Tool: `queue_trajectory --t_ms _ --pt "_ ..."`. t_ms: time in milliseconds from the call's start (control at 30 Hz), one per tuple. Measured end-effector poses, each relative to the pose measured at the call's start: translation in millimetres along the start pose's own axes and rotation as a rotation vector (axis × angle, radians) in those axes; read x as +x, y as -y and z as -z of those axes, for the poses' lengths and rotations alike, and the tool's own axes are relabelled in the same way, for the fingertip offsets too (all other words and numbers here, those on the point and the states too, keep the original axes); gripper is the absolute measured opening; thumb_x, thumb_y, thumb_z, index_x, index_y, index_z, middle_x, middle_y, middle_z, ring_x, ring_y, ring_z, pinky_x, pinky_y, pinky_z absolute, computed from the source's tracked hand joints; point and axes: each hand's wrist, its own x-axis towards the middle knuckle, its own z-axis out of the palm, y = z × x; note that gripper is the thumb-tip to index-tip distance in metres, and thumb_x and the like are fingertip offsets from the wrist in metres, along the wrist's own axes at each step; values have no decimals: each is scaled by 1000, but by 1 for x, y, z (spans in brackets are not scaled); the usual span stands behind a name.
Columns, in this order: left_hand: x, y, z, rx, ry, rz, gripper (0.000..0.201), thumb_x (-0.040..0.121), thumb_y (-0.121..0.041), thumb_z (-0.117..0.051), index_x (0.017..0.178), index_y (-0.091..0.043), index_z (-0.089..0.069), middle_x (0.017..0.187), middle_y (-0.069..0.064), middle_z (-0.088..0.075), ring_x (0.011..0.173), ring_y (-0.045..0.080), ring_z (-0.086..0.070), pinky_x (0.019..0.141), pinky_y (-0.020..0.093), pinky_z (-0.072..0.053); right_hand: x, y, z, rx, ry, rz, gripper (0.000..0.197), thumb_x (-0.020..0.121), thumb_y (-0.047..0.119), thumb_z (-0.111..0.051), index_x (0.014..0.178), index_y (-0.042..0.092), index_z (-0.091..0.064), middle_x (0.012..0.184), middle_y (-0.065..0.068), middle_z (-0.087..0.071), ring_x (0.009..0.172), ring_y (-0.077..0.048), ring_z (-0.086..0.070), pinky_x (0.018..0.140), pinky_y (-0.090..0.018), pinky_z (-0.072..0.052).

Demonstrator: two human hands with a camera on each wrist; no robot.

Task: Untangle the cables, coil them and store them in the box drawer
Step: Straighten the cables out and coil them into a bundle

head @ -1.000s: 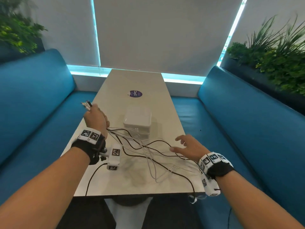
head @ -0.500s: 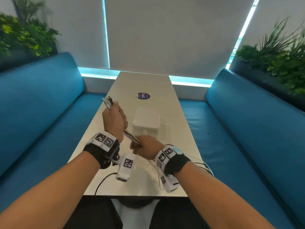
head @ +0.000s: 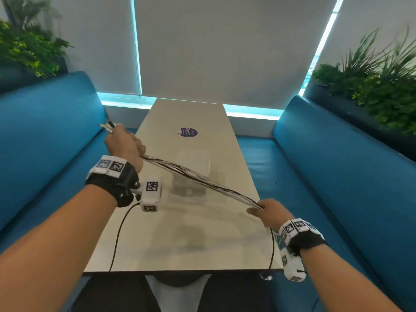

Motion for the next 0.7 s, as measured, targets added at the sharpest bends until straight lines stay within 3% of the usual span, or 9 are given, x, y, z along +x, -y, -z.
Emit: queue_trajectory --t_ms 67,133,267,367,567,700 --pt "6 -2 0 -12 -38 -17 27 93 -18 -43 67 -21 -33 45 -7 -26 37 12 -21 43 19 -20 1 -17 -4 -62 -9 -19 53 75 70 -64 81 18 -68 70 -5 -68 56 -17 -59 58 -29 -47" --pt "14 -11 -2 -15 -87 -29 24 91 -19 -44 68 -20 -36 47 -5 -28 38 13 -23 43 19 -21 0 -33 -9 -104 7 -22 52 71 72 -65 79 21 -69 70 0 -69 62 -15 -62 62 -30 -50" --pt "27 -26 -2 10 -123 -67 23 89 -17 -43 67 -18 -38 47 -4 -28 38 14 -24 43 19 -22 1 -65 -13 -221 -9 -70 30 82 55 -65 77 25 -64 71 5 -68 68 -13 -65 68 -31 -55" --pt "36 -31 11 18 -168 -96 25 90 -16 -41 66 -18 -35 44 -4 -28 36 14 -24 41 18 -22 -1 -97 -11 -292 -27 -177 25 84 48 -63 78 24 -62 73 3 -67 68 -15 -65 67 -32 -56" --pt "46 -20 35 25 -168 -69 25 89 -17 -40 66 -20 -33 47 -4 -25 38 13 -21 41 18 -18 -7 -142 6 -431 -188 -286 33 89 55 -57 84 23 -54 85 0 -62 80 -24 -63 72 -33 -51" --pt "43 -15 36 43 -170 -46 25 89 -19 -41 65 -21 -33 47 -5 -26 38 13 -21 42 19 -18 -11 -139 2 -379 -203 -307 40 88 62 -55 79 23 -57 75 5 -61 78 -22 -60 78 -34 -46"
